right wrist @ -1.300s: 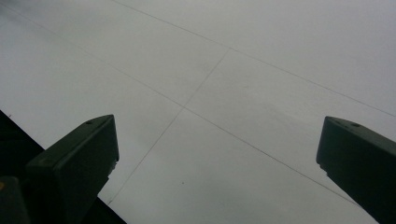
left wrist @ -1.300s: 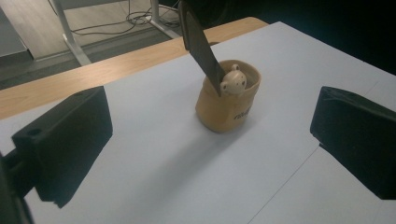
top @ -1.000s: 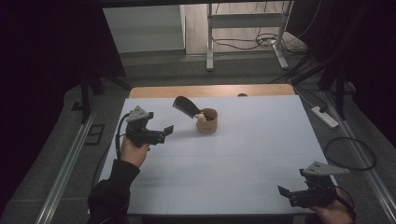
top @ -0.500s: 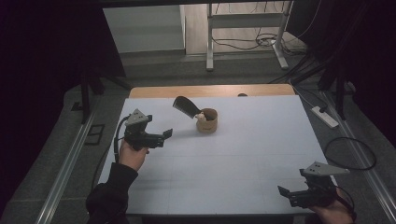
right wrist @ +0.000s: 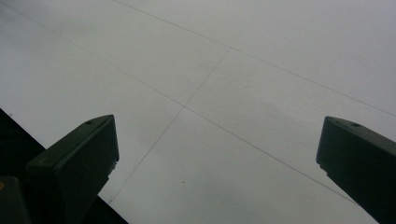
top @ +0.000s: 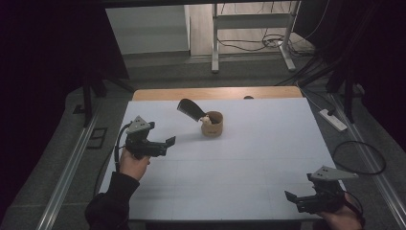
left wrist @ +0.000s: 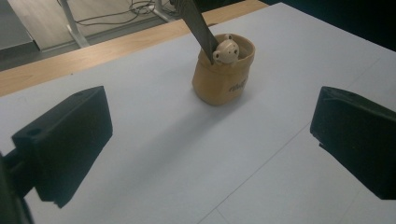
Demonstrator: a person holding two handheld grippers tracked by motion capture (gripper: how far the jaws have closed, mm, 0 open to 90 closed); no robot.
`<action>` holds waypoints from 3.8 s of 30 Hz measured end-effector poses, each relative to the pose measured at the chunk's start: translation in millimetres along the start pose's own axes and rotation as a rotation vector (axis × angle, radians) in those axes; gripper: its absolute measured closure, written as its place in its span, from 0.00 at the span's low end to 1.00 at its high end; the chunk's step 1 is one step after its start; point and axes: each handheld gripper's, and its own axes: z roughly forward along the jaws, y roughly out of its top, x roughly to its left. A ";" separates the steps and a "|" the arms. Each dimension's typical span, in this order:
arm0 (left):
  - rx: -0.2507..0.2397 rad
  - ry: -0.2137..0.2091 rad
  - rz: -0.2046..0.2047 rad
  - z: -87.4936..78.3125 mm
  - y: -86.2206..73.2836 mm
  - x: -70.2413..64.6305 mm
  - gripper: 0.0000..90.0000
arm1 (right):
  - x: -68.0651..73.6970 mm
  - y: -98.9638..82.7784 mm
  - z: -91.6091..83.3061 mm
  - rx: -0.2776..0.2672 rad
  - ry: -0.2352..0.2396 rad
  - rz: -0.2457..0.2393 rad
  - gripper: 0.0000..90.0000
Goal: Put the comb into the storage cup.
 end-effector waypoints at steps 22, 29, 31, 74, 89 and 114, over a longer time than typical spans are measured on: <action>0.022 0.015 -0.003 -14.0 -10.9 -8.2 0.00 | 0.2 0.1 0.0 0.001 -0.001 -0.001 0.00; 0.026 0.011 -0.012 -19.5 -14.8 -9.9 0.00 | 0.6 0.2 0.0 0.001 -0.003 -0.003 0.00; 0.025 0.008 -0.013 -20.9 -15.9 -10.7 0.00 | 0.8 0.2 0.0 0.001 -0.003 -0.004 0.00; 0.063 0.036 -0.044 -51.5 -46.1 -21.1 0.00 | 1.9 0.5 0.6 0.006 -0.011 -0.012 0.00; 0.056 0.058 -0.078 -67.5 -57.9 -21.0 0.00 | 3.0 0.7 0.8 0.008 -0.013 -0.022 0.00; 0.075 0.101 -0.105 -94.4 -79.7 -23.8 0.00 | 2.7 1.0 0.7 0.006 -0.015 -0.021 0.00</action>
